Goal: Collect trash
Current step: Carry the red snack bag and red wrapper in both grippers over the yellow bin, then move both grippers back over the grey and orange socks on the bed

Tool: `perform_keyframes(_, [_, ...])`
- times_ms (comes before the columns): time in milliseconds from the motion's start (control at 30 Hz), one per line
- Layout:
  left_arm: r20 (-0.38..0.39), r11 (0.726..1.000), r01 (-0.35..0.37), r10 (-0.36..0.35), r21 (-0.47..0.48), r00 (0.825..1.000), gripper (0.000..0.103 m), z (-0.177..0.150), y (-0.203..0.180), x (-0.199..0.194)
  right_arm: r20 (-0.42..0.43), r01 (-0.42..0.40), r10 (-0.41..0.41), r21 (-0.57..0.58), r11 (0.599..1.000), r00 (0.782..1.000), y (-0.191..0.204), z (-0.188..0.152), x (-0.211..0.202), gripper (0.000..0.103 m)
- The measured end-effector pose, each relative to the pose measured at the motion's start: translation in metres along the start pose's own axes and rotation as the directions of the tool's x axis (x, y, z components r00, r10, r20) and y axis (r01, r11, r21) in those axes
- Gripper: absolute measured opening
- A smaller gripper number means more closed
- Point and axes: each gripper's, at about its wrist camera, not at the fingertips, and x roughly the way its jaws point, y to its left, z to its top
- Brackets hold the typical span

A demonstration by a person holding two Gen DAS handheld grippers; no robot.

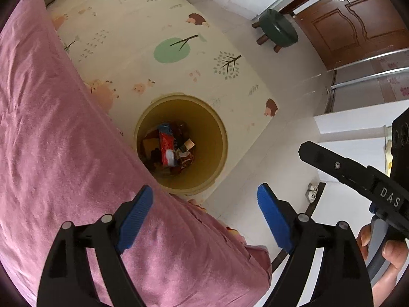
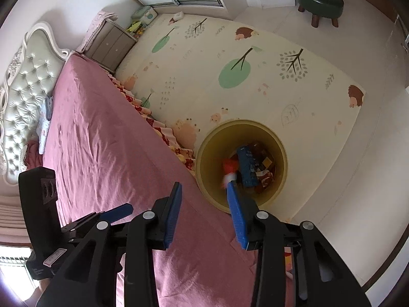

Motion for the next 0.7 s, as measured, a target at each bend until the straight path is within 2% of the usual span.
perform_keyframes(300, [0.032, 1.0, -0.028, 0.028, -0.013, 0.999, 0.083, -0.016, 0.009, -0.024, -0.015, -0.004, 0.003, -0.06, 0.998, 1.0, 0.02, -0.007, -0.005, 0.037])
perform_keyframes(500, [0.086, 0.997, -0.045, 0.05, -0.068, 0.995, 0.083, -0.04, 0.035, -0.058, -0.045, -0.033, 0.026, -0.165, 0.986, 0.999, 0.064, -0.018, -0.004, 0.038])
perform_keyframes(700, [0.141, 0.981, -0.064, 0.091, -0.184, 0.986, 0.083, -0.081, 0.087, -0.098, -0.091, -0.077, 0.053, -0.282, 0.956, 0.994, 0.125, -0.041, 0.01, 0.044])
